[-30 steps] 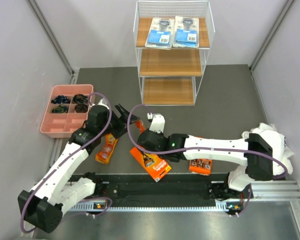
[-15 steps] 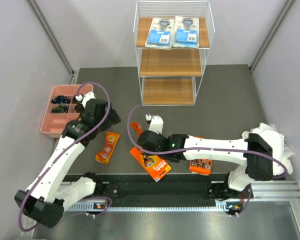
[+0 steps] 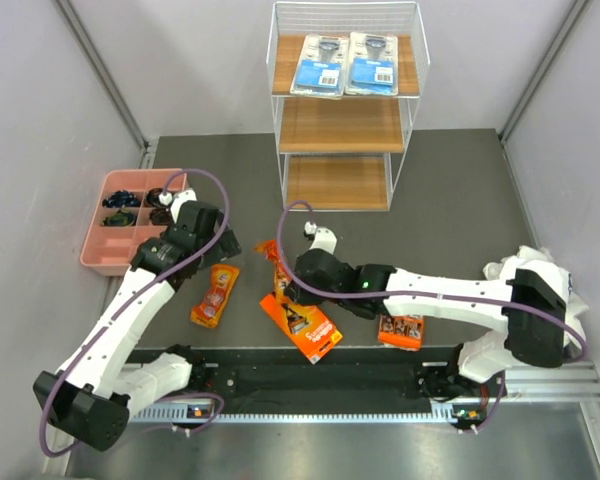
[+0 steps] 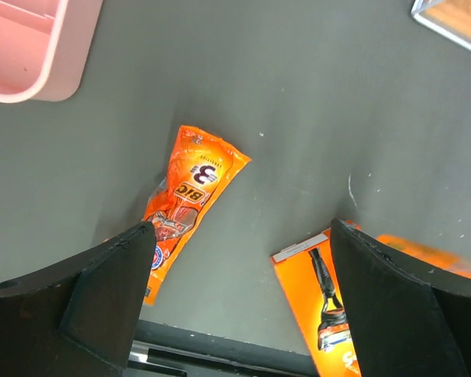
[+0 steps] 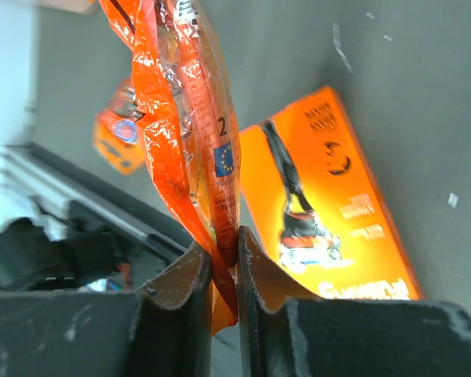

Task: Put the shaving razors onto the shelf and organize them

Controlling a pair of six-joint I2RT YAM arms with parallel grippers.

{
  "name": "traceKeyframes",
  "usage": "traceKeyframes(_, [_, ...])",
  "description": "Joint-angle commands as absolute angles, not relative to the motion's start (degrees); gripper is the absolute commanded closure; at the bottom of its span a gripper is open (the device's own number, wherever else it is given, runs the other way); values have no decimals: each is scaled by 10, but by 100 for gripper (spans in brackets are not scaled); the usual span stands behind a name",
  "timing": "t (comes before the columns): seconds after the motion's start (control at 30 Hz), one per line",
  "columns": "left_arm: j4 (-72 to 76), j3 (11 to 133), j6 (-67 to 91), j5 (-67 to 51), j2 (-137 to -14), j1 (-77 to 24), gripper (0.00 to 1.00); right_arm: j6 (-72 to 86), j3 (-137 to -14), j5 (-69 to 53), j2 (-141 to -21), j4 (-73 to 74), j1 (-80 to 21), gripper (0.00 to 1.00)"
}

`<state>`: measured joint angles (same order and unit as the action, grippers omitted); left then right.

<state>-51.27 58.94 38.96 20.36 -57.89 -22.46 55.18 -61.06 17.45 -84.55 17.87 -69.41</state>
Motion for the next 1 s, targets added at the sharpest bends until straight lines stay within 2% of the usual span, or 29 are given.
traceKeyframes(0.0, [-492, 579, 376, 185, -580, -222, 4, 557, -581, 93, -802, 48, -655, 100])
traceKeyframes(0.37, [-480, 567, 370, 167, -584, -222, 4, 630, -495, -92, -781, -179, -553, 100])
traceKeyframes(0.97, [-473, 561, 365, 157, -588, -222, 4, 642, -546, -175, -790, -181, -445, 100])
